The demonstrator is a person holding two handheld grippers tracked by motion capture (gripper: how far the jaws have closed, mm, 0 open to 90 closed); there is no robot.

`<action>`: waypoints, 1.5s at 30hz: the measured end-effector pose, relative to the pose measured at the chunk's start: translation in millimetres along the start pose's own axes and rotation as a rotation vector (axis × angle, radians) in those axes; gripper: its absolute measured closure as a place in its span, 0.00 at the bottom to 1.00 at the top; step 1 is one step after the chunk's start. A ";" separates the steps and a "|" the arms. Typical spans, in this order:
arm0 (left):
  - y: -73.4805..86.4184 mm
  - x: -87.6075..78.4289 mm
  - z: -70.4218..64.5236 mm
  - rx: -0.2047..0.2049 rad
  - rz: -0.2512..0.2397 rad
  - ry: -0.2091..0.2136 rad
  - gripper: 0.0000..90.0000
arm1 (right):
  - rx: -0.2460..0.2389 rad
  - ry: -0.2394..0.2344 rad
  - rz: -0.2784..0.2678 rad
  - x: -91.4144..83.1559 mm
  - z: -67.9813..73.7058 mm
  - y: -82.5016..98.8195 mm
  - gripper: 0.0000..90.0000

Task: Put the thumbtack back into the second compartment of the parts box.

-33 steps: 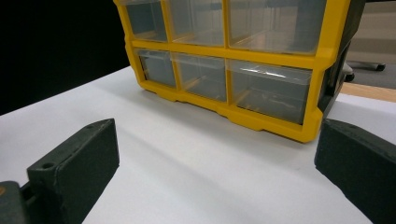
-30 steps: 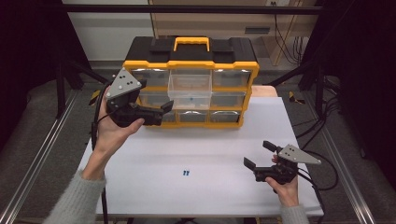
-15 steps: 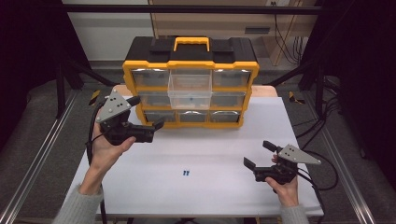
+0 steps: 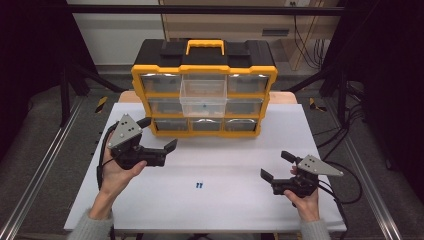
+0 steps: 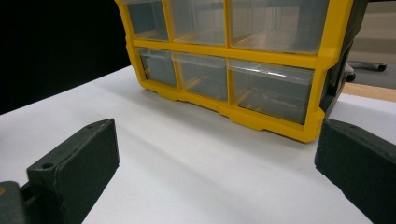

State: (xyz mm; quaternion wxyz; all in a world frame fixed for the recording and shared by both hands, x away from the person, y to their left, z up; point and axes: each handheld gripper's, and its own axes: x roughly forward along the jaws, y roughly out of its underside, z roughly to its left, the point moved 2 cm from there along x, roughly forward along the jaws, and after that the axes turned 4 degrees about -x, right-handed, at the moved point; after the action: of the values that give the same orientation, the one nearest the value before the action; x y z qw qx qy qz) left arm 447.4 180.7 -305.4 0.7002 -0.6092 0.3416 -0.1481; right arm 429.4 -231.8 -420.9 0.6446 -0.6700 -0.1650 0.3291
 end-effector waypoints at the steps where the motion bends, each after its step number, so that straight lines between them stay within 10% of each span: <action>1: 2.3 0.3 -0.8 0.001 0.002 0.000 0.03 | 0.000 0.000 0.001 -0.1 -0.1 0.0 0.01; 45: 84.8 39.2 -19.3 -0.060 0.164 0.022 0.04 | -0.003 -0.001 -0.005 0.2 0.3 0.1 0.01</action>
State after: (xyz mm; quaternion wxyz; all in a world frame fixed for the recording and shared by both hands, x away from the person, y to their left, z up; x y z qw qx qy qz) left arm 445.4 159.9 -398.5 0.6874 -0.5982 0.4026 -0.0866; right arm 429.3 -231.5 -421.0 0.6444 -0.6705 -0.1674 0.3274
